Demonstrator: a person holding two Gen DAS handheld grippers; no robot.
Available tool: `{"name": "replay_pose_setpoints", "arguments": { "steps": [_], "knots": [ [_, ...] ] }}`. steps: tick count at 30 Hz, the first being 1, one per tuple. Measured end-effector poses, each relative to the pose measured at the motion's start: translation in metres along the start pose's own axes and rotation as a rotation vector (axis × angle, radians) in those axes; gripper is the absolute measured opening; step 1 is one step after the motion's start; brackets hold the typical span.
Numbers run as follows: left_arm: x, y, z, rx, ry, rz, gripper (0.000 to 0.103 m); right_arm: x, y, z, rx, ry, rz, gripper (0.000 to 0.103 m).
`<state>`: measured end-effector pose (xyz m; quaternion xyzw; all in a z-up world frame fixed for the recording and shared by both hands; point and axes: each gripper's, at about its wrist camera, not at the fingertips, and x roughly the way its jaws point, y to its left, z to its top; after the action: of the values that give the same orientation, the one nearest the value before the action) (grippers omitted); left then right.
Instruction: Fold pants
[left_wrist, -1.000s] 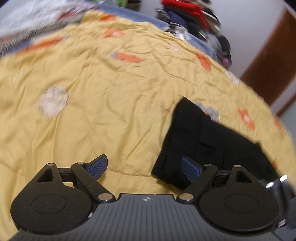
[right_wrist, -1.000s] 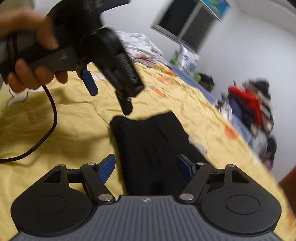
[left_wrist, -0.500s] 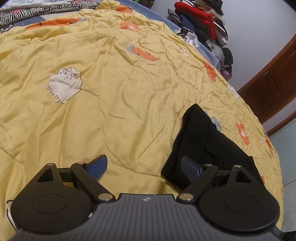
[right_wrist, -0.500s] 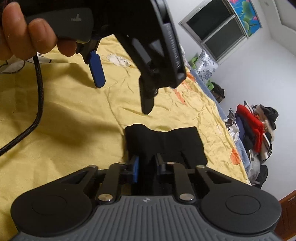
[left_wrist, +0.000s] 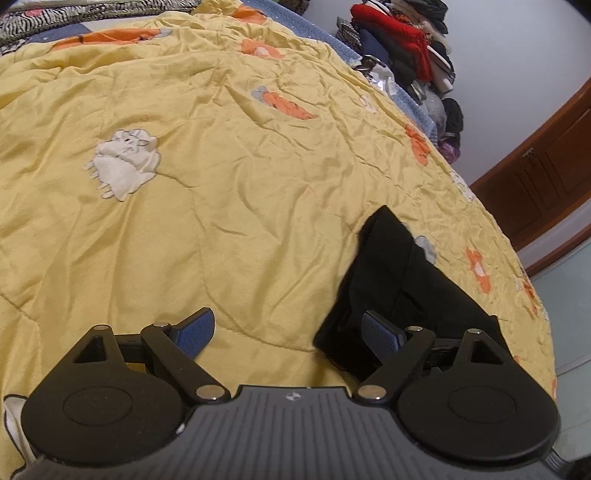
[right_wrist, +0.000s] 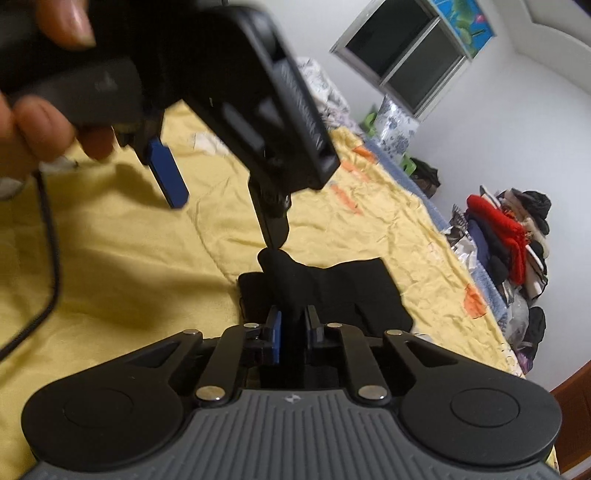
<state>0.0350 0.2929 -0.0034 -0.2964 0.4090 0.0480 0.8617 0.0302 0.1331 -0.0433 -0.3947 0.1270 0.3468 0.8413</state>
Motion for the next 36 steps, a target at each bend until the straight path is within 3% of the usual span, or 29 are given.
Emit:
{"name": "replay_pose_setpoints", "arguments": {
  "steps": [9, 10, 14, 15, 18, 22, 28, 29, 31, 33, 36],
  "knots": [
    [0.011, -0.015, 0.002, -0.041, 0.1, -0.165, 0.088, 0.002, 0.023, -0.008, -0.171, 0.093, -0.047, 0.015],
    [0.014, -0.016, 0.002, -0.047, 0.109, -0.178, 0.089, 0.002, 0.025, -0.009, -0.184, 0.091, -0.053, 0.018],
    [0.027, -0.019, 0.003, -0.1, 0.16, -0.232, 0.093, 0.003, 0.031, -0.012, -0.226, 0.079, -0.13, 0.051],
    [0.029, -0.019, 0.003, -0.112, 0.168, -0.239, 0.093, 0.002, 0.03, -0.012, -0.234, 0.071, -0.141, 0.051],
    [0.035, -0.017, 0.002, -0.133, 0.18, -0.244, 0.095, 0.006, 0.023, -0.008, -0.176, 0.062, -0.097, 0.052],
    [0.038, -0.009, 0.004, -0.175, 0.191, -0.254, 0.095, 0.012, 0.036, -0.007, -0.26, 0.026, -0.134, 0.052],
    [0.046, 0.001, 0.009, -0.26, 0.209, -0.306, 0.097, 0.025, 0.03, -0.002, -0.24, 0.02, -0.136, 0.049],
    [0.047, 0.0, 0.01, -0.265, 0.21, -0.32, 0.098, 0.026, 0.03, -0.001, -0.235, 0.023, -0.136, 0.033],
    [0.048, -0.001, 0.011, -0.26, 0.203, -0.336, 0.098, 0.028, 0.031, -0.005, -0.225, 0.037, -0.126, 0.026],
    [0.051, 0.0, 0.013, -0.268, 0.198, -0.351, 0.099, 0.023, 0.026, -0.005, -0.154, 0.029, -0.099, 0.022],
    [0.064, 0.004, 0.016, -0.328, 0.211, -0.414, 0.102, 0.01, -0.008, -0.004, 0.127, -0.013, 0.012, 0.021]
  ]
}}
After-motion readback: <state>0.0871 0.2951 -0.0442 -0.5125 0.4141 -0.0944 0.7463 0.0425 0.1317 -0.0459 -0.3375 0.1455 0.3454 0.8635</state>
